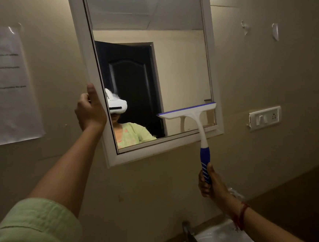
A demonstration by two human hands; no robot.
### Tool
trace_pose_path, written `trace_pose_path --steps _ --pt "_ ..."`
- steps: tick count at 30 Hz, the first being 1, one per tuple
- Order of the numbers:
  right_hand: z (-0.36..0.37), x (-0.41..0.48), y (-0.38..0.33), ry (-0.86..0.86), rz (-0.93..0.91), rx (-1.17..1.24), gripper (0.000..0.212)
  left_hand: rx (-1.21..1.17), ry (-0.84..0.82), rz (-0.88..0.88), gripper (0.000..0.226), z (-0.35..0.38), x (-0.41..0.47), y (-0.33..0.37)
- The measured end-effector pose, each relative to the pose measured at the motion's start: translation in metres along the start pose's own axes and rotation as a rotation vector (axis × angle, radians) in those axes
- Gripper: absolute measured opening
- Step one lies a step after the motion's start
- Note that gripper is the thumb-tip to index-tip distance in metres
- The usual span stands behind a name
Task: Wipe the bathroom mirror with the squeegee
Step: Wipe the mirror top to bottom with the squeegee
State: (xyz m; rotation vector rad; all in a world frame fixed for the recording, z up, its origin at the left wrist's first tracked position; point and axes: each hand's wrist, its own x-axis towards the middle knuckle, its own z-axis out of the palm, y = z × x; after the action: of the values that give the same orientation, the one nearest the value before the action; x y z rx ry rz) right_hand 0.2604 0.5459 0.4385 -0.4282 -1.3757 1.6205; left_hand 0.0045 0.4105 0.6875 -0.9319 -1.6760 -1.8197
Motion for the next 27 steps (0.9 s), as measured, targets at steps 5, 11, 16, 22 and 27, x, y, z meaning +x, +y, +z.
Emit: trace_pose_path --steps 5,11,16,22,27 --pt "0.002 -0.005 0.006 -0.004 0.002 -0.003 0.078 0.003 -0.002 -0.011 0.048 -0.001 -0.001 0.002" --pt "-0.005 -0.011 0.020 0.028 0.041 0.011 0.082 0.022 0.017 -0.024 0.048 0.002 0.000 0.003" --pt "-0.013 -0.016 0.036 0.034 0.050 0.001 0.080 0.029 0.022 -0.011 0.048 0.003 0.002 0.002" --pt "-0.015 -0.017 0.050 0.033 0.096 0.029 0.070 0.040 0.027 -0.008 0.048 0.005 0.004 0.000" --pt "-0.015 -0.019 0.051 0.042 0.115 0.030 0.055 0.029 0.032 -0.018 0.048 0.005 0.003 0.001"
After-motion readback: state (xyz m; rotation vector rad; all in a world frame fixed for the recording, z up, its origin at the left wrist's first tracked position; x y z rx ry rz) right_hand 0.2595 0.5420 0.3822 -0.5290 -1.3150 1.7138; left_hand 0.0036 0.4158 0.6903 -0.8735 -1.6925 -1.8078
